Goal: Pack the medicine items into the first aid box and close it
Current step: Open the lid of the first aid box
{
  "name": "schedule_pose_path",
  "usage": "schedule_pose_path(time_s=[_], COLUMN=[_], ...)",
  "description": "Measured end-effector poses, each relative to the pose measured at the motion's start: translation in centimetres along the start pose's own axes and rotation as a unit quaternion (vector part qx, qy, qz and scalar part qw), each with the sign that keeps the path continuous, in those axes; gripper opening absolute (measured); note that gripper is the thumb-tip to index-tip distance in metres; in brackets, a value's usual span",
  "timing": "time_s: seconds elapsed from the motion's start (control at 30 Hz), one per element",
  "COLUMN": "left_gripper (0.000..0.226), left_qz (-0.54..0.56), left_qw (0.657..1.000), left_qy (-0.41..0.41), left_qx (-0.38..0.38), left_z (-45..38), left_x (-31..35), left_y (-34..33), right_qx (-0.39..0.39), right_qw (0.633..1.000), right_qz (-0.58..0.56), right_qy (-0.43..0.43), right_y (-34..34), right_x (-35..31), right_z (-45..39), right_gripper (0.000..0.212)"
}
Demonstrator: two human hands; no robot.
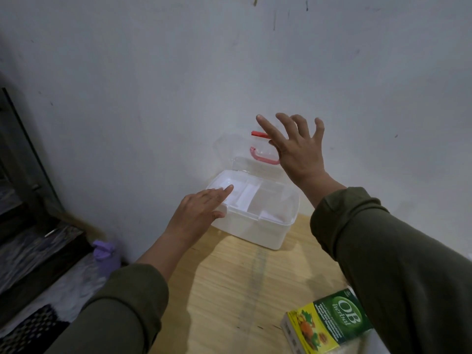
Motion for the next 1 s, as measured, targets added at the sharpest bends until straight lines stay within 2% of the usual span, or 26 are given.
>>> schedule_pose_path(time_s=[0.13,0.27,0.37,0.5,0.83,1.0], left_gripper=[0.08,0.079,0.076,0.071,0.067,0.07], left_qz=[0.004,0.007,-0.004,0.004,0.077,0.056], left_qw=[1.0,1.0,1.0,0.999,0.996,0.998], left_qy=[-0.002,-0.014,-0.02,-0.025,-0.044,-0.015], left_qx=[0.002,-0.003,0.001,0.021,0.002,0.037], left_z=[0.2,0.6,1.1,1.1,2.3,2.9], left_x=[-0.1,-0.5,-0.7,-0.5,0.3,-0.6], left_y=[0.0,0.0,0.1,0.2,0.5,0.9], right_qx=[-0.031,-0.052,-0.069,-0.084,-0.123,-0.138], right_qw=[0.999,0.998,0.996,0.996,0.991,0.989], right_qz=[0.004,0.024,0.05,0.028,0.043,0.02], right_qy=[0.037,0.026,0.027,0.012,-0.029,-0.053], right_y=[0.6,0.2,-0.7,-1.4,-1.6,-1.6], right_x=[1.0,1.1,1.1,1.0,0.7,1.2], right_z=[-0.8,-1.8,-1.9,-1.1,-0.2,0.1], right_gripper=[0.073,0.086,0.084,0.066,0.068,0.053])
Point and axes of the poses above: each hand's wrist, its own z-axis away from the middle knuckle, its own y-axis out of the back of the hand, x = y × z, the point moved 1 cm from there along -z, towards the middle knuckle, and after that the axes turned 9 degrees about z, right-handed, at the moved point
